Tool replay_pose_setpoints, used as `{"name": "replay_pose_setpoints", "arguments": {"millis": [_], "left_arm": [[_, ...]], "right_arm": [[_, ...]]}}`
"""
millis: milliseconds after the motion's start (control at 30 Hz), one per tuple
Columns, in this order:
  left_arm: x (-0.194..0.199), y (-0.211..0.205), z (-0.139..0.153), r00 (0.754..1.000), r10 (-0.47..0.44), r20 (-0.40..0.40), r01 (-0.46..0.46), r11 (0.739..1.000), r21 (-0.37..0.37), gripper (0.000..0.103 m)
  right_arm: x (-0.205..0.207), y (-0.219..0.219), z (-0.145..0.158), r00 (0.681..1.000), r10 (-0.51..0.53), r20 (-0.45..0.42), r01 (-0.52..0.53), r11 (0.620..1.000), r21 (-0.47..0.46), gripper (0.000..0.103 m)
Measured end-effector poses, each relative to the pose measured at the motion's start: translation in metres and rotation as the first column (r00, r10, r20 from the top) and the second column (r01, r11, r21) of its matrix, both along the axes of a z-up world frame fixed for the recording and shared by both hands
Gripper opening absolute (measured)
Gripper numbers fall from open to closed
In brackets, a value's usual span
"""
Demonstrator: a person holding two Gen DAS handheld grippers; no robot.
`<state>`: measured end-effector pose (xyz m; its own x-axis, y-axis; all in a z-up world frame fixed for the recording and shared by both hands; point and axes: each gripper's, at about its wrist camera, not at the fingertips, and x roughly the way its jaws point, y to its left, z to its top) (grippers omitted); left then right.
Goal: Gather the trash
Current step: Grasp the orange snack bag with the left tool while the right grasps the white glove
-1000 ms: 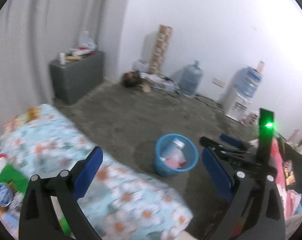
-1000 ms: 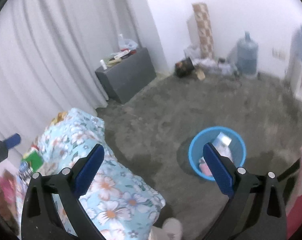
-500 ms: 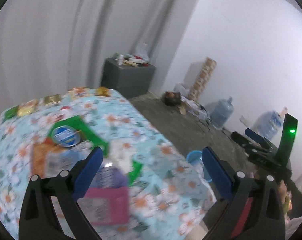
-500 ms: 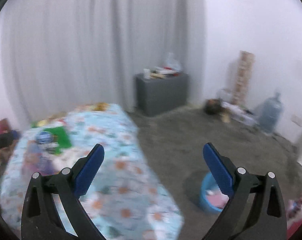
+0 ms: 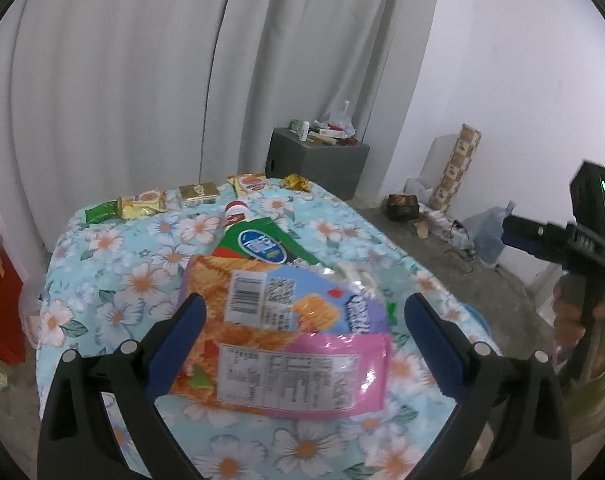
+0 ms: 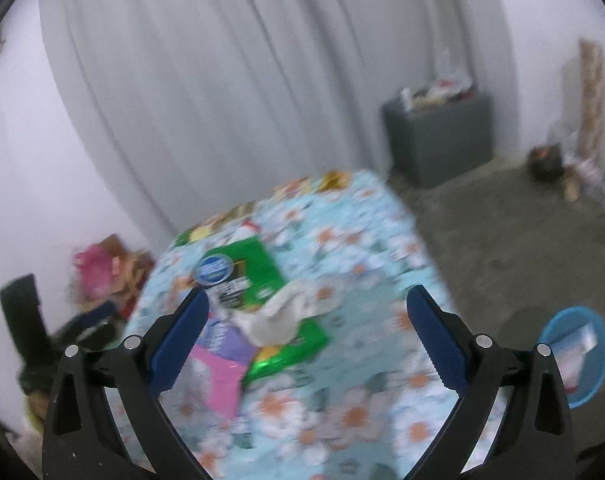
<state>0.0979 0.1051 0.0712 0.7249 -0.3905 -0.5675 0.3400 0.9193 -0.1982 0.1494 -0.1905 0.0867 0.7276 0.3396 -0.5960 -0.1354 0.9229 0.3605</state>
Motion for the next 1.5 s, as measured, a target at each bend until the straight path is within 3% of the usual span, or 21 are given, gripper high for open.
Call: {"name": "replay_pose_setpoints", "arguments": {"millis": [233,400,533,733,867,967,1100,1233,1367,1400,1500], "left_arm": [[0.012,0.013,-0.029,0.998,0.022,-0.065,-0.025,0.999,-0.045,0.097],[0.019,0.023,-0.043,0.993,0.048,-0.110,-0.055,0.996,-0.063,0.097],[0.018,0.032,-0.056,0.987,0.056,-0.149,-0.069,0.994,-0.080,0.097],[0.010,0.039,-0.075,0.975,0.052,-0.217,-0.076,0.992,-0.105,0.086],[-0.001,0.038,-0.082,0.966,-0.008,-0.257,-0.036,0.985,-0.168,0.078],[-0.006,0.037,-0.093,0.947,-0.066,-0.315,-0.015,0.969,-0.247,0.075],[-0.002,0.034,-0.119,0.910,-0.049,-0.413,-0.070,0.961,-0.268,0.073],[0.003,0.036,-0.125,0.917,-0.024,-0.399,-0.111,0.943,-0.313,0.072],[0.007,0.045,-0.126,0.924,-0.014,-0.383,-0.154,0.901,-0.406,0.071],[0.005,0.049,-0.125,0.930,-0.016,-0.367,-0.161,0.881,-0.446,0.071],[-0.009,0.065,-0.117,0.963,-0.034,-0.267,-0.138,0.788,-0.600,0.071]], "right_arm": [[0.033,0.013,-0.027,0.981,0.083,-0.174,-0.054,0.985,0.165,0.089],[0.047,0.018,-0.046,0.963,0.087,-0.255,-0.037,0.980,0.194,0.083],[0.054,0.026,-0.053,0.957,0.117,-0.266,-0.060,0.975,0.213,0.078],[0.066,0.044,-0.053,0.949,0.177,-0.260,-0.122,0.969,0.213,0.064],[0.076,0.060,-0.049,0.944,0.213,-0.251,-0.162,0.964,0.209,0.059],[0.082,0.077,-0.044,0.942,0.243,-0.231,-0.200,0.961,0.193,0.058],[0.085,0.096,-0.045,0.932,0.282,-0.226,-0.245,0.953,0.177,0.052],[0.090,0.118,-0.055,0.913,0.322,-0.250,-0.288,0.944,0.164,0.046],[0.093,0.134,-0.071,0.904,0.319,-0.285,-0.304,0.948,0.099,0.038],[0.093,0.136,-0.074,0.903,0.316,-0.290,-0.305,0.949,0.084,0.034],[0.092,0.133,-0.085,0.902,0.308,-0.301,-0.293,0.951,0.095,0.030]]}}
